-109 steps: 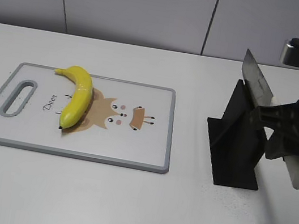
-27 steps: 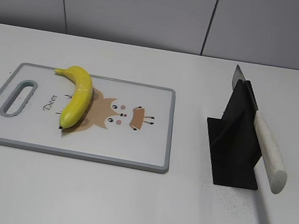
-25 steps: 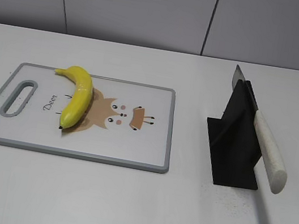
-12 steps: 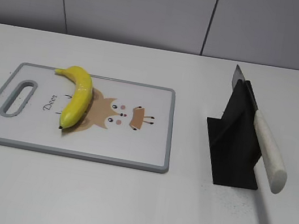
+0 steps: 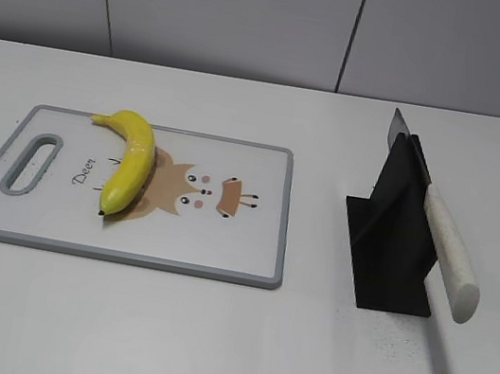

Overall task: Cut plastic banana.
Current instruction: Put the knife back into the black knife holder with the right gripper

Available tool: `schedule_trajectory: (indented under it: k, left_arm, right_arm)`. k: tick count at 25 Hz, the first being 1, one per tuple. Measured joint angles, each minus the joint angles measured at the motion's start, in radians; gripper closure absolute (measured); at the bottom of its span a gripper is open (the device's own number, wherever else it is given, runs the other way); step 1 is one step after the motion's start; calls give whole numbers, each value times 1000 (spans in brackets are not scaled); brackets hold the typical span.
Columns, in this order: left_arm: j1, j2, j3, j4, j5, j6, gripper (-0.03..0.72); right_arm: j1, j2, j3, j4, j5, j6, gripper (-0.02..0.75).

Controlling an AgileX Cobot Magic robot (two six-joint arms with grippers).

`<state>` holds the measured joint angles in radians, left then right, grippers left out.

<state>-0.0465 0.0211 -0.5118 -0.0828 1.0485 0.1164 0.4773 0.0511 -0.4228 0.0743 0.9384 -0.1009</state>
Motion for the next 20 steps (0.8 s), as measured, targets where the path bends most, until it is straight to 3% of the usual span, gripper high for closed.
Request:
schedule_trajectory:
  k: [14, 20]
  left_arm:
    - [0, -1, 0, -2, -1, 0, 447]
    - [0, -1, 0, -2, -1, 0, 447]
  right_arm:
    - [-16, -56, 0, 31, 0, 0, 166]
    - [-193, -56, 0, 31, 0, 0, 166]
